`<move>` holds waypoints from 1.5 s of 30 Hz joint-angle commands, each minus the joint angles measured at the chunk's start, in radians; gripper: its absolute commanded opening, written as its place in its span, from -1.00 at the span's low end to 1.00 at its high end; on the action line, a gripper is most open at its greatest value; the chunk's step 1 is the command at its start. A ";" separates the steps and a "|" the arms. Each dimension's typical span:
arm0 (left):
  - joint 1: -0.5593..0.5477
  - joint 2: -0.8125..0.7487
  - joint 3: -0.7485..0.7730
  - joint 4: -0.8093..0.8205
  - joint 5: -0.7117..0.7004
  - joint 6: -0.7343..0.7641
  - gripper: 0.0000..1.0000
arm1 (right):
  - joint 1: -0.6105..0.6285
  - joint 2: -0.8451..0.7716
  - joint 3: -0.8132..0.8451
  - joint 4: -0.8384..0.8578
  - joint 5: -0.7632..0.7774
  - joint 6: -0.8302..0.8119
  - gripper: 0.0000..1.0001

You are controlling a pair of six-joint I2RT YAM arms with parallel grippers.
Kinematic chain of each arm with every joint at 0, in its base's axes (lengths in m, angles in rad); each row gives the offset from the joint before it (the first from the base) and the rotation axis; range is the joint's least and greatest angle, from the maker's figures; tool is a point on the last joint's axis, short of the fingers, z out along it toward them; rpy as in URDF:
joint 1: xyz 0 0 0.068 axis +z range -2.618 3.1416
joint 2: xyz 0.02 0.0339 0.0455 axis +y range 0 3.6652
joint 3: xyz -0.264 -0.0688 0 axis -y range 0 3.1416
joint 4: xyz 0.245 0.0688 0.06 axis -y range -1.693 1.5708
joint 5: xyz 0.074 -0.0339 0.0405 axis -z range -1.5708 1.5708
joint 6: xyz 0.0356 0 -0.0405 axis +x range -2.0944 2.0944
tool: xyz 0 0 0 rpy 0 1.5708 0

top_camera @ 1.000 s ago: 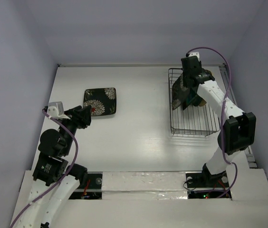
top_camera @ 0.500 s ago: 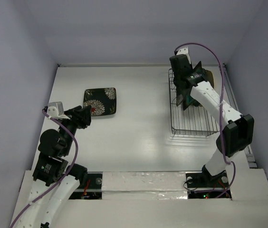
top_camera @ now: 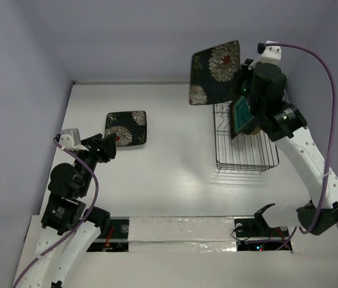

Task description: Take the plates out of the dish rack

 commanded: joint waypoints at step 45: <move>-0.016 0.022 0.005 0.036 0.014 0.002 0.05 | 0.339 0.909 0.116 0.734 -0.333 0.899 -0.23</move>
